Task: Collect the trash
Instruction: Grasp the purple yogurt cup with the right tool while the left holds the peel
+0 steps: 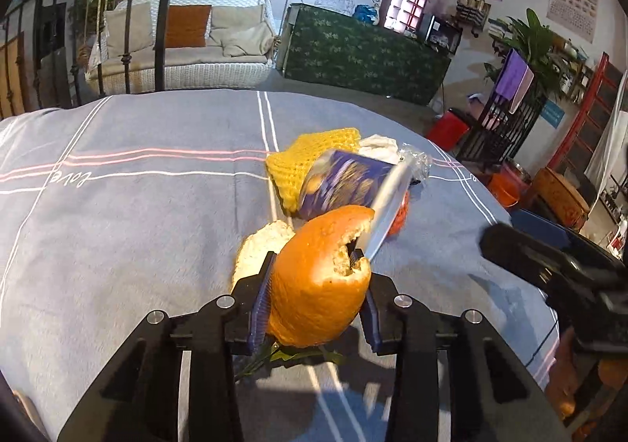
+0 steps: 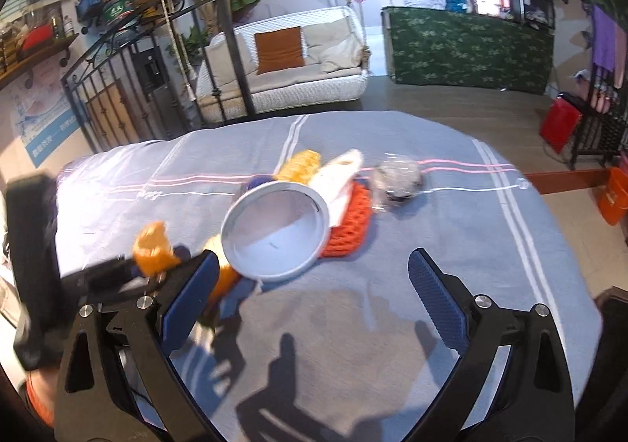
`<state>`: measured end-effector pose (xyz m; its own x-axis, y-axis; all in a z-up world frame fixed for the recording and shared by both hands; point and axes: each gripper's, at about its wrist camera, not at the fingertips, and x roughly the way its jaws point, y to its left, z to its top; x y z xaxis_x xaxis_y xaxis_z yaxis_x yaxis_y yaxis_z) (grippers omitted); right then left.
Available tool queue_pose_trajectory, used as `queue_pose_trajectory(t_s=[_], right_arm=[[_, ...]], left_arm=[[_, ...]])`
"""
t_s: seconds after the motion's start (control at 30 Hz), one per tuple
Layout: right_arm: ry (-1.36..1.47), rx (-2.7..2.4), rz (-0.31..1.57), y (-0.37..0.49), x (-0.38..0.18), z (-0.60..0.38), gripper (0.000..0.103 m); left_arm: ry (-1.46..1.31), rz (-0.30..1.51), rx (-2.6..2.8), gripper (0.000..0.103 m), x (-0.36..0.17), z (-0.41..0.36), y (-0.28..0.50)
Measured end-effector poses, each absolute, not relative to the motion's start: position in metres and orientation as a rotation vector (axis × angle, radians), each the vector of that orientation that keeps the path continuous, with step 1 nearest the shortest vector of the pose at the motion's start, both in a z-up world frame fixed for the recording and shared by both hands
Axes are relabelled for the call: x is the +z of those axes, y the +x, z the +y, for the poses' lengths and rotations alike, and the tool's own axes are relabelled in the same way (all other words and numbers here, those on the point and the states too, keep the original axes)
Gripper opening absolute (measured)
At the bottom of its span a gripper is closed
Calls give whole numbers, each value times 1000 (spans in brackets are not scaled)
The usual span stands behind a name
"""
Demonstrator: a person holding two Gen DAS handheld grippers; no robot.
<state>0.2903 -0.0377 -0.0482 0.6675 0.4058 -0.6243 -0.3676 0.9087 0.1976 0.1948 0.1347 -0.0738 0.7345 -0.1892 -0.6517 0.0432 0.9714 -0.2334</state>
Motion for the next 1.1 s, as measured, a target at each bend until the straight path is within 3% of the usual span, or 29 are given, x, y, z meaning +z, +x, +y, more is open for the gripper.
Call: queue_pose_trajectory(t_s=[0.27, 0.43, 0.7, 0.77, 0.83, 0.9, 1.1], right_arm=[[-9, 429, 780, 313, -71, -1, 94], [-55, 400, 826, 336, -87, 10, 70], [-222, 437, 717, 351, -78, 36, 69], [-263, 476, 697, 348, -79, 43, 55], [-320, 484, 696, 343, -82, 49, 29], [-374, 443, 673, 335, -85, 51, 18], [-304, 438, 674, 318, -78, 29, 7]], left_arm=[[-265, 714, -94, 38, -68, 148, 186], [-293, 717, -110, 38, -72, 152, 183], [-315, 726, -123, 38, -80, 158, 184], [-318, 722, -124, 38, -80, 158, 183], [-318, 723, -125, 38, -81, 158, 183], [-323, 719, -122, 38, -81, 159, 182], [-328, 702, -114, 37, -76, 158, 175]])
